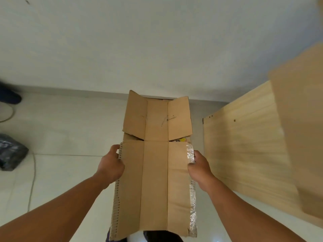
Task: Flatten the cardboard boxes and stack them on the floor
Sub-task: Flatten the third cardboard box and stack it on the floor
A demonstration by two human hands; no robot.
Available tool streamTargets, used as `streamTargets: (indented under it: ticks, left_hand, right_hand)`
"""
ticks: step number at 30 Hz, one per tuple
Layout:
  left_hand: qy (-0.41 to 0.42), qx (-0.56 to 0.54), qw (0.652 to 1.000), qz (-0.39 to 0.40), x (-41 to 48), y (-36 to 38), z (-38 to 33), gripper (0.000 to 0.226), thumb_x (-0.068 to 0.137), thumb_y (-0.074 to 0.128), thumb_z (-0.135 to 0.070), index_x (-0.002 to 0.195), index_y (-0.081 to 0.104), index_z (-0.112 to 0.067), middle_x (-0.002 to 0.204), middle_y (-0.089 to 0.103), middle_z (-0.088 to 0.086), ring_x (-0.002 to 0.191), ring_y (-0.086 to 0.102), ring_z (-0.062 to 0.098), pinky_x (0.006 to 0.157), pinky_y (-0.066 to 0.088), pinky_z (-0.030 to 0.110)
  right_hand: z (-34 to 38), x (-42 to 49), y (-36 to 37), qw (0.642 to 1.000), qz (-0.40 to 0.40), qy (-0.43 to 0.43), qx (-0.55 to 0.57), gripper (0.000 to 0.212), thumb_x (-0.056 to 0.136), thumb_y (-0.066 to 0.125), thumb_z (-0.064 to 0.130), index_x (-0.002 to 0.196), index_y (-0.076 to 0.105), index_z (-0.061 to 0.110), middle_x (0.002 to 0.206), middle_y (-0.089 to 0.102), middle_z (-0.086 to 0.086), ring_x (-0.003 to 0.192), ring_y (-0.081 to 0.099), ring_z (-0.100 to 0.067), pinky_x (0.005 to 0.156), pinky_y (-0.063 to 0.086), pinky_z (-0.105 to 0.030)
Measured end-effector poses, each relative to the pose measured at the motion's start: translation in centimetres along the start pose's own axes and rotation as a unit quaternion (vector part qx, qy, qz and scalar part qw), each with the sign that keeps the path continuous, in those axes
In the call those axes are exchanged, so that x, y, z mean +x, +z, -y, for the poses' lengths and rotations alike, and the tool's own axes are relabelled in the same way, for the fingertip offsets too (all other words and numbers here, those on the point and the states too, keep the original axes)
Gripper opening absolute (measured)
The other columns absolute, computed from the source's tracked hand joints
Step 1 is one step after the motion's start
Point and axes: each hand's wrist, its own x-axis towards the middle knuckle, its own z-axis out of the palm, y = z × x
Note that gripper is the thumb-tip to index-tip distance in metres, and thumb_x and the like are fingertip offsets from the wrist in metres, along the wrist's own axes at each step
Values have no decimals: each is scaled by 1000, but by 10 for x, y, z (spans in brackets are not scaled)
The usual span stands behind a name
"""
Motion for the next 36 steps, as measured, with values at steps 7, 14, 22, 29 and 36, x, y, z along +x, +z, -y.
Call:
streamTargets:
  ticks: [7,14,22,29,36]
  left_hand:
    - [16,-4,1000,-4,145,66,72,43,96,51,-15,135,43,-33,103,65,-3,88,66,17,73,60,39]
    - [25,48,999,-6,240,88,109,36,98,49,-16,133,43,-21,96,66,-1,82,67,17,66,54,30]
    - [53,124,991,-21,292,88,113,31,80,54,-12,110,48,-17,86,67,6,74,67,21,59,54,31]
    - [90,276,956,-40,300,82,95,77,69,61,-28,138,31,-13,113,56,5,97,62,25,78,56,38]
    - [246,373,894,-25,306,109,86,106,82,66,-60,153,-11,-45,164,-17,1,151,-9,36,112,35,61]
  right_hand:
    - [-63,156,74,1000,-12,-15,12,47,81,36,-10,103,60,24,96,69,-5,85,65,-25,62,47,-28]
    - [-96,246,110,997,-55,-22,-49,21,88,45,3,104,54,15,96,64,-12,79,64,-25,60,46,-29]
    - [-95,280,102,971,-41,-97,-214,27,83,64,24,77,38,20,75,50,2,63,46,-12,52,34,-26]
    - [-90,283,103,944,-90,-134,-287,95,80,69,34,153,11,18,148,29,-7,134,37,-27,100,43,-38]
    - [-64,286,129,831,-23,-304,-464,98,81,59,63,156,2,37,164,-18,-1,152,-11,-28,122,10,-49]
